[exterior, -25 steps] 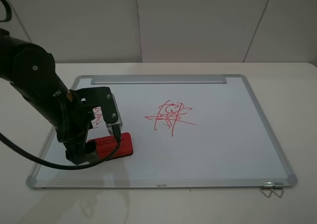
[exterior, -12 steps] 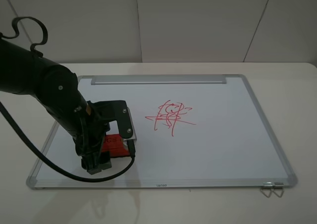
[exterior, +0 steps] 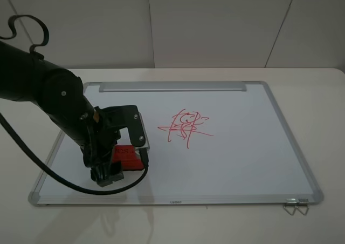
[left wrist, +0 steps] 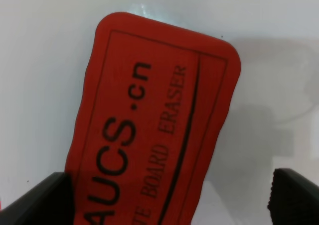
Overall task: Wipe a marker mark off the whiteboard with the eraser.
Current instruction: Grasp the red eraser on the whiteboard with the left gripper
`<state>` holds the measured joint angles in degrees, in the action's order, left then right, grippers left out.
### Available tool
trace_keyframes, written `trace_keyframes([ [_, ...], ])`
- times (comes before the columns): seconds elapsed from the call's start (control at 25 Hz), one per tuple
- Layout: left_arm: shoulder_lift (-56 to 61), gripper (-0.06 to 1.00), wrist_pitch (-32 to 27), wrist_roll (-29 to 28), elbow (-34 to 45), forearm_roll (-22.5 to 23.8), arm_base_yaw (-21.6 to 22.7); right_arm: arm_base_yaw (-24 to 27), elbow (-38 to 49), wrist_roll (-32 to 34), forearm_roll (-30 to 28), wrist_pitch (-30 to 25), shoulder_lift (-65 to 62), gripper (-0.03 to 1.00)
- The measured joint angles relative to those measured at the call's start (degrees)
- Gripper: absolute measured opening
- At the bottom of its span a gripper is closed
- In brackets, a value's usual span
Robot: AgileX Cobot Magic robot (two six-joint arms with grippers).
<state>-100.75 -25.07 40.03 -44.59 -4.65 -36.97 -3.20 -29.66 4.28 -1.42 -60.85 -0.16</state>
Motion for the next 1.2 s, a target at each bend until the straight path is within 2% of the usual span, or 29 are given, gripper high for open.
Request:
trace_keyframes([
  [0.16,1.31,0.78,-1.41,0.00,0.00,0.05,0.00,0.00,0.00,0.00,0.00,0.00,0.00,0.72],
  [0.56,2.11,0.78,-2.63,0.00,-1.58,3.46,0.00,0.00,0.00,0.00,0.00,0.00,0.00,0.72],
  [0.76,1.84,0.78,-3.39,0.00,-4.36,3.51,0.00,0.00,0.00,0.00,0.00,0.00,0.00,0.72],
  [1.2,-1.41,0.78,-4.24,2.20,-4.54,3.69,0.00,0.00,0.00,0.00,0.00,0.00,0.00,0.72],
])
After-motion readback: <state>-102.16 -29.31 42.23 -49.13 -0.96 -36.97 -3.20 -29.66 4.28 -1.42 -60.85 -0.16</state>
